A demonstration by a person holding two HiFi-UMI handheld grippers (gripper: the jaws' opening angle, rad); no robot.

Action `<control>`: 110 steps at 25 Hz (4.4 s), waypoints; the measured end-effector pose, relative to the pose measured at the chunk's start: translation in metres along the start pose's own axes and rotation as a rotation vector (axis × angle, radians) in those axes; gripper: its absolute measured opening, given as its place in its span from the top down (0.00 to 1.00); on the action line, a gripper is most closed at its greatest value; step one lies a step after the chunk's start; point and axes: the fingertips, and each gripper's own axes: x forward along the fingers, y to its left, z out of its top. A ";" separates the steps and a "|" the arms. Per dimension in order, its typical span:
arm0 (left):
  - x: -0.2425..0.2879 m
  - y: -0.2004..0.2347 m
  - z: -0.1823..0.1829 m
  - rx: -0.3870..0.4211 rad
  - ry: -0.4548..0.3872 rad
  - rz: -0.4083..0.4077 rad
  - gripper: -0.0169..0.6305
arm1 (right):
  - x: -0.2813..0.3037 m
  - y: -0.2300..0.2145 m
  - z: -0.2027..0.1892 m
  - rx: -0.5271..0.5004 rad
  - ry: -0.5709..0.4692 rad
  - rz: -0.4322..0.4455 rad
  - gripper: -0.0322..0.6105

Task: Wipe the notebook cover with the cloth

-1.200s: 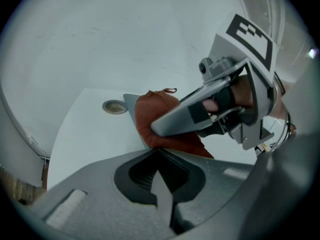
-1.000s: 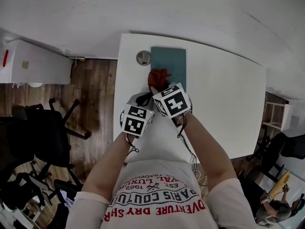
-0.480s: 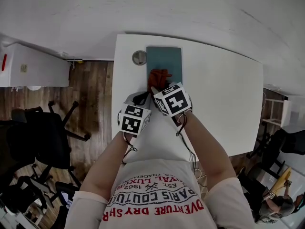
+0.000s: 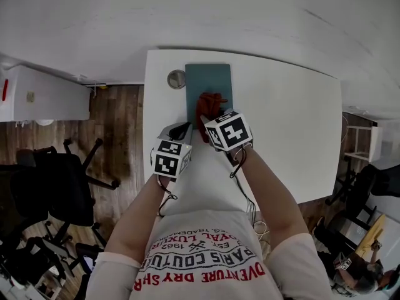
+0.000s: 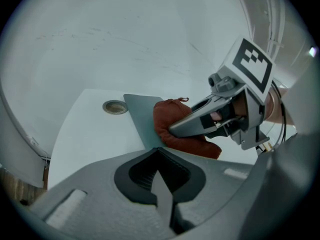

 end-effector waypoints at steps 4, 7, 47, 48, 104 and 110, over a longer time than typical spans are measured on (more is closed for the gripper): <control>-0.001 0.000 0.000 0.001 0.002 0.001 0.96 | -0.006 -0.008 -0.005 0.033 -0.003 0.009 0.82; 0.000 -0.001 0.000 0.001 0.001 0.000 0.96 | -0.010 -0.014 -0.009 0.060 -0.008 0.013 0.82; -0.004 -0.001 0.004 -0.002 -0.024 -0.009 0.96 | -0.100 -0.054 -0.025 0.095 -0.151 -0.171 0.84; -0.007 -0.001 0.009 0.011 -0.048 -0.004 0.96 | -0.107 -0.049 -0.020 0.085 -0.179 -0.173 0.84; -0.346 -0.102 0.110 0.417 -0.721 -0.024 0.96 | -0.321 0.161 -0.001 -0.146 -0.913 -0.415 0.84; -0.341 -0.097 0.111 0.397 -0.720 -0.019 0.96 | -0.313 0.159 -0.001 -0.143 -0.874 -0.392 0.84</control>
